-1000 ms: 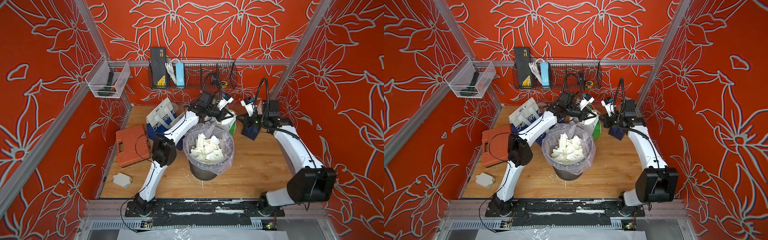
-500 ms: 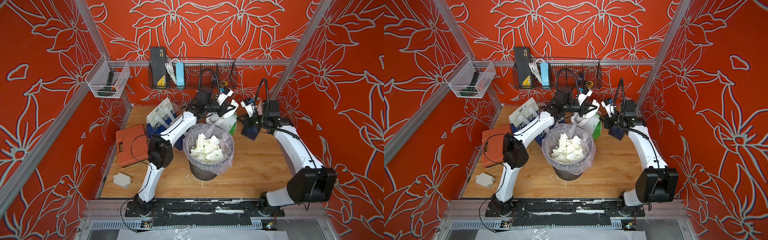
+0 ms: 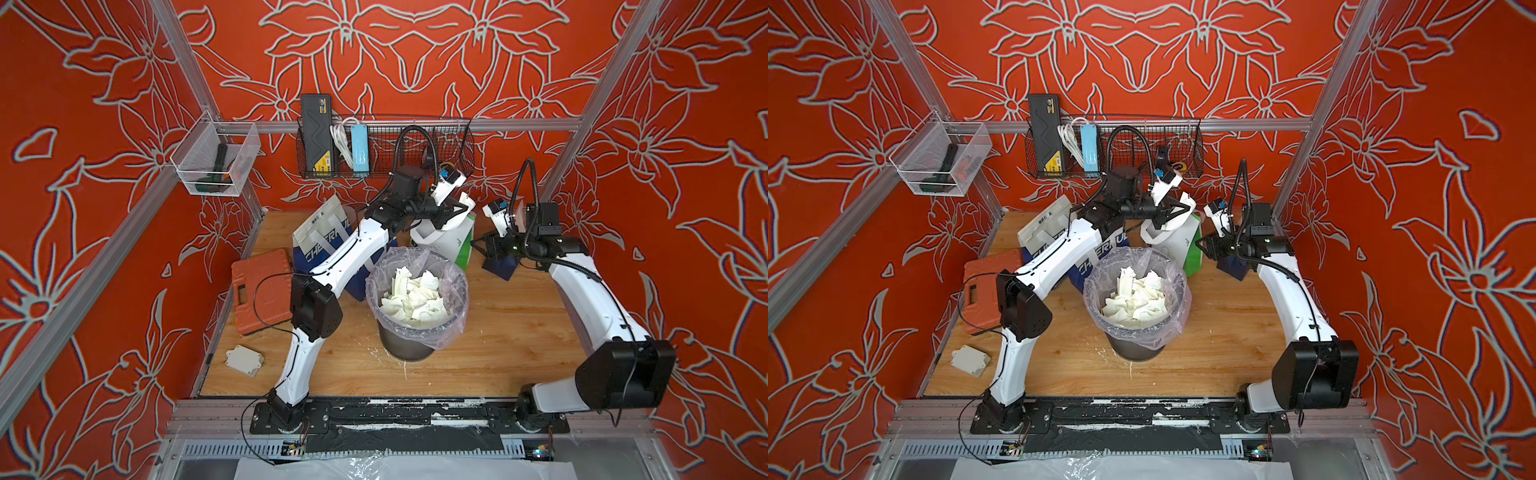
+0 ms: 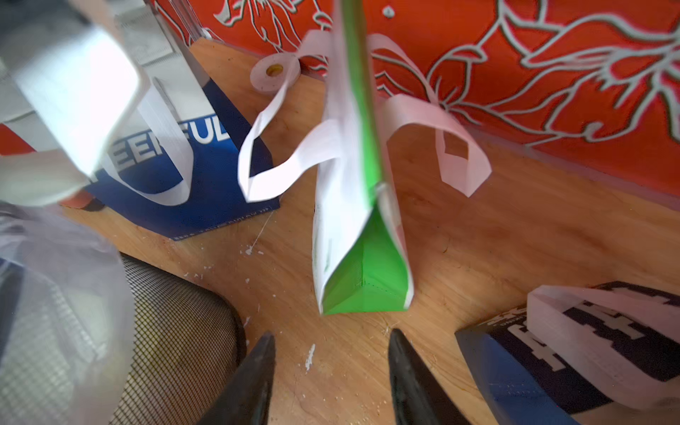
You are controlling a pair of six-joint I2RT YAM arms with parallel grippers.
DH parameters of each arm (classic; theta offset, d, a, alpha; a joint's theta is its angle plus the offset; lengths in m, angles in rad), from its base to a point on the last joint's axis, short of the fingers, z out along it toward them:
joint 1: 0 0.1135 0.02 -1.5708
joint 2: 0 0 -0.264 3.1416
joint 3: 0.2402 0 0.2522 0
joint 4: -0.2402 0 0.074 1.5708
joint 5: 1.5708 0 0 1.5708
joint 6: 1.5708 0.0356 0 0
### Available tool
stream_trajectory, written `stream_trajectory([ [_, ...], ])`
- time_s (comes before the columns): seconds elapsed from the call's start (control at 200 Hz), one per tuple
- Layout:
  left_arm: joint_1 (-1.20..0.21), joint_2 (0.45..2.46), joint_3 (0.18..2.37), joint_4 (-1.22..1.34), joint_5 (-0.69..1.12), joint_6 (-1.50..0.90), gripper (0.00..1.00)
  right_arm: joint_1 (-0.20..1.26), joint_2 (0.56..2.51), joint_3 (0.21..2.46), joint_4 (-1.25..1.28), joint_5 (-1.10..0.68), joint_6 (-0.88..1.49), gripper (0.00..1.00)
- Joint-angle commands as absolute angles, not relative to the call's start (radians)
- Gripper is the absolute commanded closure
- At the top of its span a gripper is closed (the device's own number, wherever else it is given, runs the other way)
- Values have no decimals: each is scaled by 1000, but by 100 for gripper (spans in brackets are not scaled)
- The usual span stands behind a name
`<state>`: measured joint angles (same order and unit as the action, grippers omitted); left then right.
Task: Shred takeout receipts and throw away
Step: Place the takeout bag at the center of the board, then shred the takeout receipt.
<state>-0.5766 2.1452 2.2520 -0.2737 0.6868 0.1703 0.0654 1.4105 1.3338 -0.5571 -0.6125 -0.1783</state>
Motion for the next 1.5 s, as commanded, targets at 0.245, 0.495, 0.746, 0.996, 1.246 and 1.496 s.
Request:
stream_trajectory([
  [0.245,-577,1879,2055,-174,704,129,100,61,1195,1256,-160,-957,105,34],
  [0.495,-588,1713,1867,29,800,15,100,145,1153,1175,214,-1135,412,32],
  [0.746,-617,1644,1794,82,851,-15,100,283,1188,1188,334,-1159,481,33],
  [0.996,-634,1602,1735,156,872,-75,100,366,1225,1218,267,-1157,410,46],
  [1.246,-633,1560,1677,173,845,-78,100,381,1219,1229,208,-1130,351,89],
  [1.496,-633,1534,1665,79,790,-13,100,382,1132,1209,148,-973,235,100],
])
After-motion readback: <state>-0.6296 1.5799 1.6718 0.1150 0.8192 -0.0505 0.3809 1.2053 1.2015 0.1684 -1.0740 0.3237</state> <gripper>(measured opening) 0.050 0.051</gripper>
